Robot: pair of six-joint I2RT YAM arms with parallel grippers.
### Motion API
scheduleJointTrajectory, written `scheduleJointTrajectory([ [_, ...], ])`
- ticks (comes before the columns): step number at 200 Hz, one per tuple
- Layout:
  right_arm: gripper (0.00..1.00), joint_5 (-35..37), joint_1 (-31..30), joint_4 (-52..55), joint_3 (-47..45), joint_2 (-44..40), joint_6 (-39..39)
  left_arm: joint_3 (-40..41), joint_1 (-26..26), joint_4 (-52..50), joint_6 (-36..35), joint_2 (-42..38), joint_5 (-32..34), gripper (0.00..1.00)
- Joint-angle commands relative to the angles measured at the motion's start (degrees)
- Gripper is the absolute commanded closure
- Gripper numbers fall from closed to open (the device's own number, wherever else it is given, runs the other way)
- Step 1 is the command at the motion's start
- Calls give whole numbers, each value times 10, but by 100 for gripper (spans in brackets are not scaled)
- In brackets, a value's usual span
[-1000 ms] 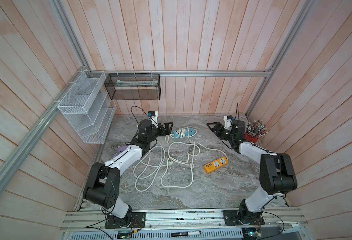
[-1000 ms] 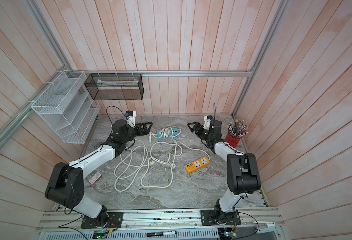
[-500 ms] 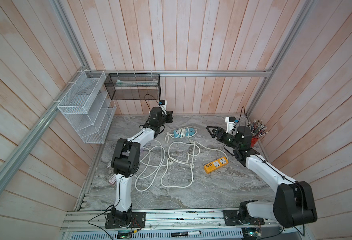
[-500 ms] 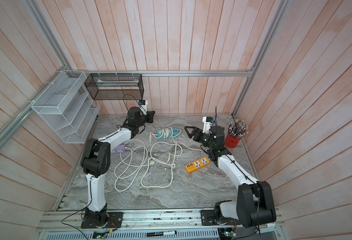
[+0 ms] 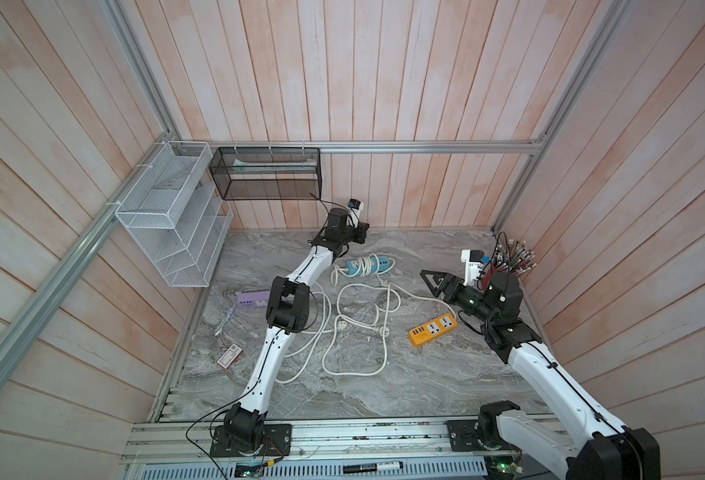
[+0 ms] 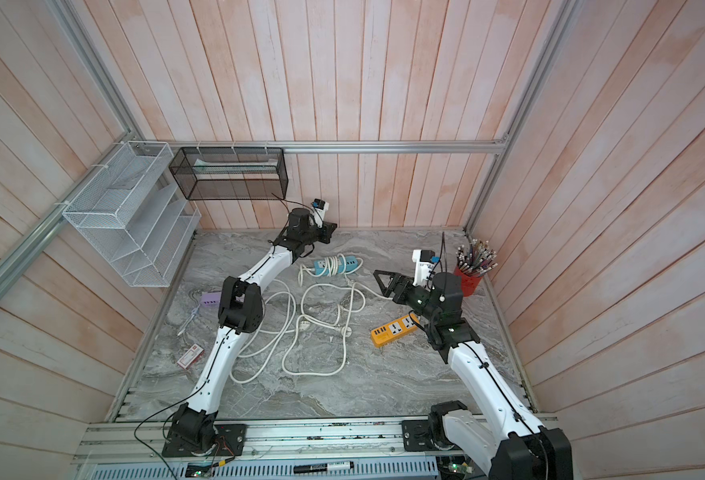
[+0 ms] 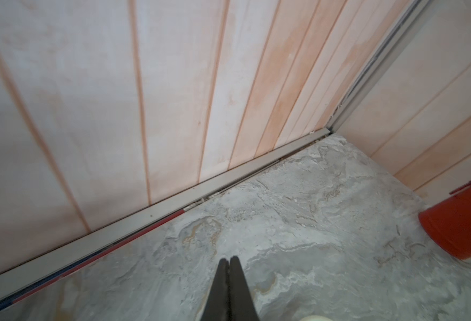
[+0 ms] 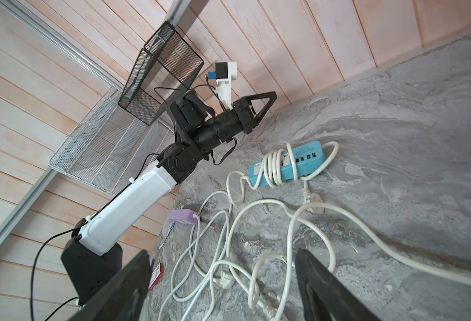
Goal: Unwrap the cord wrapped around the power strip
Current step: Adjust the power strip at the center of the board.
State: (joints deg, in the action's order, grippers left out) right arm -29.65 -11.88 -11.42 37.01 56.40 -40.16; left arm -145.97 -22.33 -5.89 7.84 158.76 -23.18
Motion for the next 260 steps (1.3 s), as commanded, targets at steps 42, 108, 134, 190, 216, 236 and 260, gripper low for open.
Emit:
scheduleJointTrajectory([
  [42,16,4,-2,33,-31,-49,6,80,-4,-53,-18,-30,-50,100],
  [108,16,1,-2,44,-13,-59,5,91,4,-116,-24,-38,-124,100],
  [134,16,0,-2,43,-16,-60,5,129,-1,-116,-31,-58,-154,100],
  [190,13,1,-1,38,-14,-50,10,239,-10,-57,-20,-120,-148,100],
  [216,8,2,-2,20,-15,-27,12,326,10,23,28,-184,-143,99],
  [236,8,-7,-1,-8,-17,-5,3,410,29,91,66,-249,-137,68],
  [260,8,-16,0,-33,-26,5,-11,493,45,124,94,-319,-92,20],
])
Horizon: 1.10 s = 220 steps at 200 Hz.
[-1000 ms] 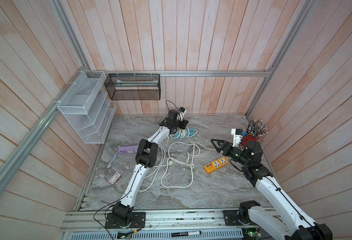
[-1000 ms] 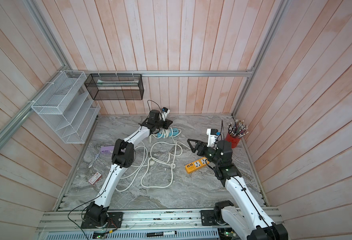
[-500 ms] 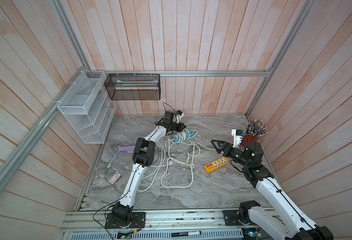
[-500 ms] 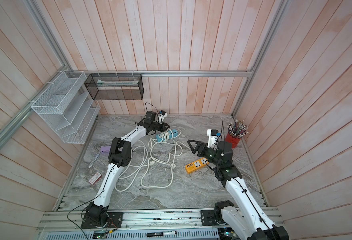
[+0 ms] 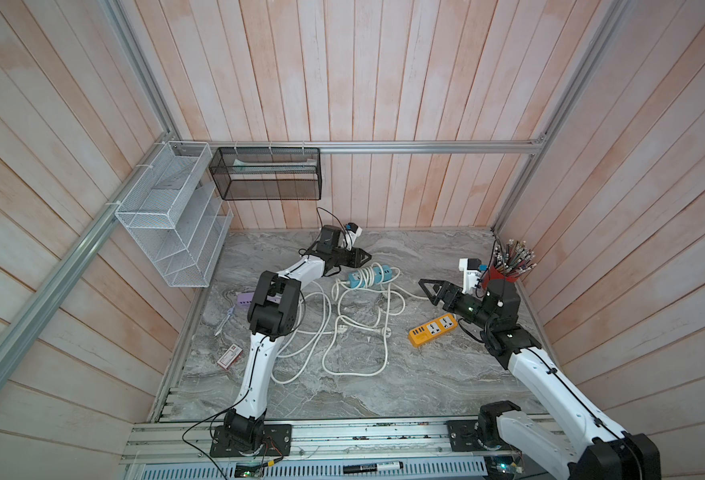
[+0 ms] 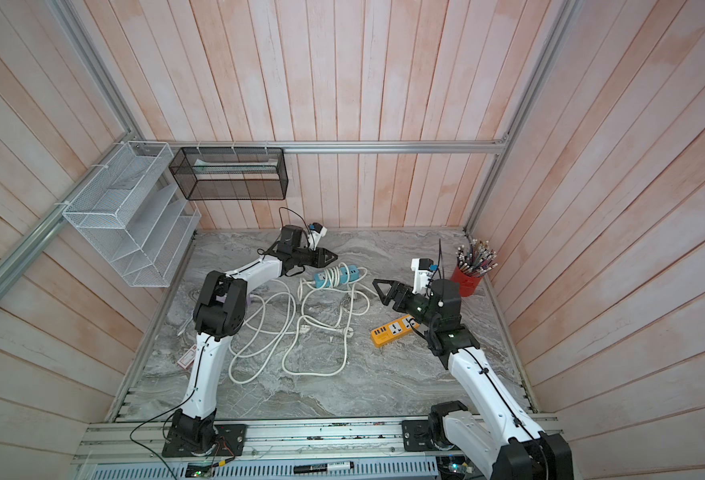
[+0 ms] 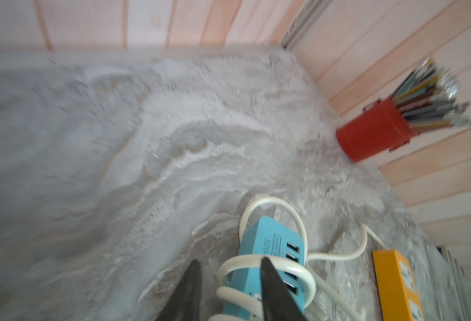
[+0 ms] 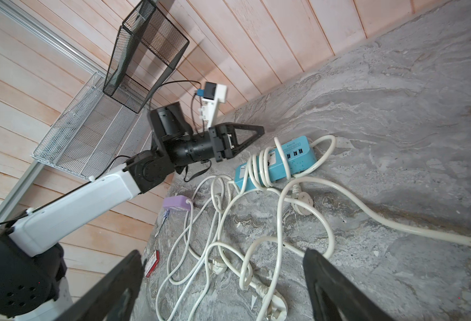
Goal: Unwrap the cord wrapped around the power strip
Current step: Adjust the power strip at the center of the board, then pick up the power strip from the center of the board.
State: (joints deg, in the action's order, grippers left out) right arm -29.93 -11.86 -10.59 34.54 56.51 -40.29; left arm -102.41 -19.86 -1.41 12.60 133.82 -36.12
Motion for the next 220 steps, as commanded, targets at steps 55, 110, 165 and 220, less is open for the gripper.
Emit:
scheduleJointTrajectory([
  [55,8,-7,0,-21,-3,-23,-3,105,33,-53,93,-119,-34,9],
  [110,8,-10,0,-19,-9,-44,-9,66,64,-139,98,-40,-147,8],
  [165,8,-9,1,-19,-18,-58,-10,37,71,-162,74,11,-185,6],
  [220,8,-9,4,-16,-18,-61,-10,65,69,-99,95,31,-273,16],
])
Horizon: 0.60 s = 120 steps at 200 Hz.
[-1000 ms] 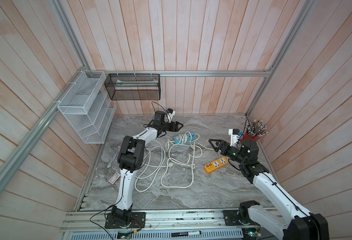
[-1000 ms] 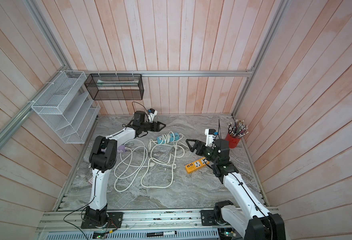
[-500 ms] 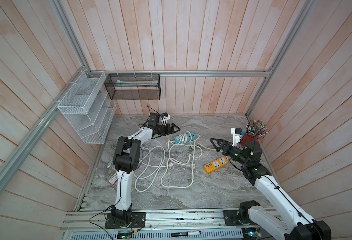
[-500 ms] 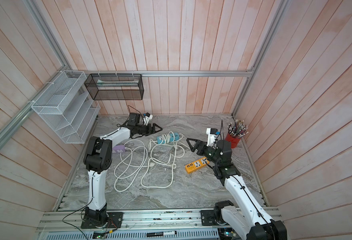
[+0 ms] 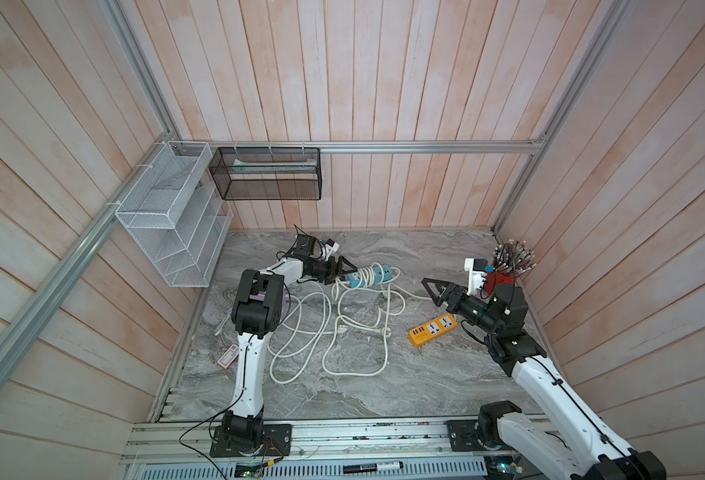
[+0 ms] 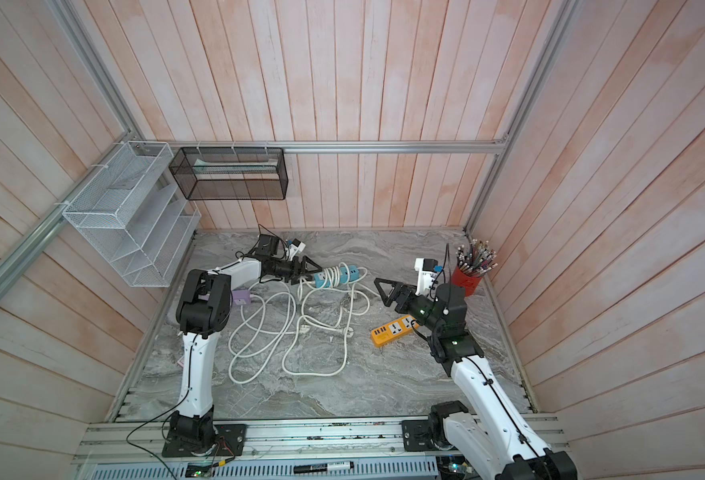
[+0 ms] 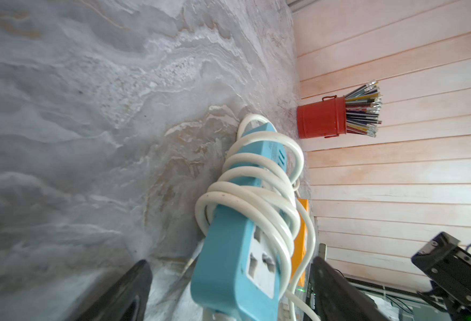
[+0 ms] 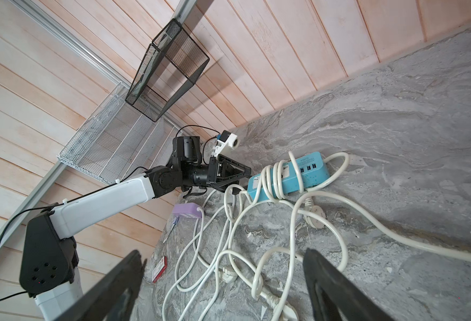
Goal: Unwrap the cord wrapped around the power strip
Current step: Pick up the power strip from the center of the board.
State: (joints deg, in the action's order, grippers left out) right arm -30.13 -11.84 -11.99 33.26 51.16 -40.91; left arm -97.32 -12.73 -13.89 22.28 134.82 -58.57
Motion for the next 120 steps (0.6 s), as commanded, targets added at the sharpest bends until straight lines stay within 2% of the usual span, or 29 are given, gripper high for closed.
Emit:
scheduleJointTrajectory([
  [1,8,-8,5,-2,-5,-8,-4,15,-2,26,-3,22,-49,16],
  [22,8,-8,5,-2,-5,-6,-4,16,-6,15,-18,24,-47,24],
  [44,8,-9,7,-3,-4,-7,-4,11,-10,4,-26,26,-44,27],
  [99,8,-10,9,-6,-7,-8,-5,31,-14,55,4,22,-75,47],
  [120,8,-11,10,-7,-7,-5,-5,43,-17,88,18,19,-94,48],
])
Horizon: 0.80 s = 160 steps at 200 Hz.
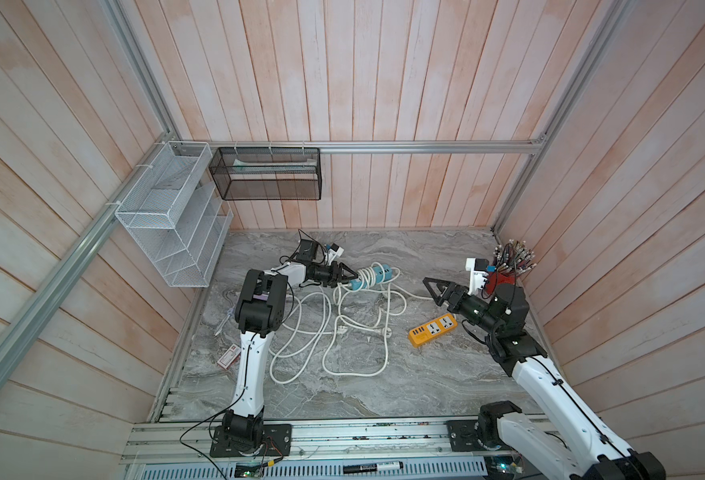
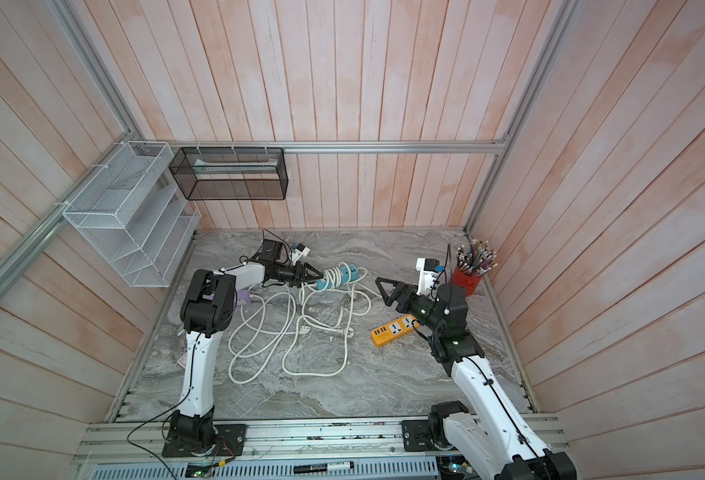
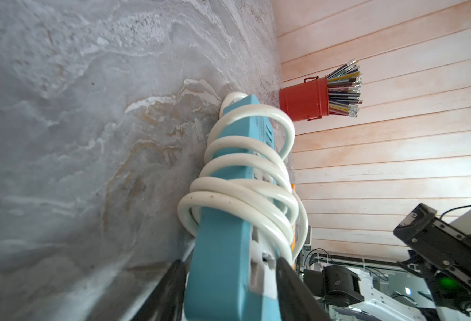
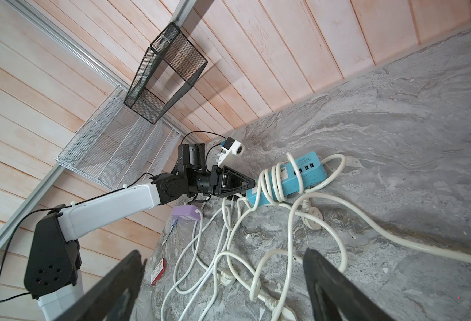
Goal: Unwrap the cord wrapped around the power strip
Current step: Pick up the power strip from the center of the board.
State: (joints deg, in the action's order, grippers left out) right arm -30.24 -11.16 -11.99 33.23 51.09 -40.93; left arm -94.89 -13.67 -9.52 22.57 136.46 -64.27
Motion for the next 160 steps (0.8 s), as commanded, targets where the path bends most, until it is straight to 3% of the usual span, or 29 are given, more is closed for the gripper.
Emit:
scheduleJointTrajectory([
  [1,8,-10,4,-7,-6,-4,-4,19,-8,46,17,2,-38,48],
  [50,8,-11,5,-11,-8,-1,-5,25,-20,62,6,5,-78,36],
  [94,8,-13,7,-12,-7,0,-5,-12,-26,-26,-59,20,-61,38],
  [145,8,-13,8,-12,-10,-1,-6,-21,-36,-67,-93,17,-35,61],
  [160,8,-13,8,-15,-12,-2,-6,-20,-36,-67,-94,13,-32,76],
])
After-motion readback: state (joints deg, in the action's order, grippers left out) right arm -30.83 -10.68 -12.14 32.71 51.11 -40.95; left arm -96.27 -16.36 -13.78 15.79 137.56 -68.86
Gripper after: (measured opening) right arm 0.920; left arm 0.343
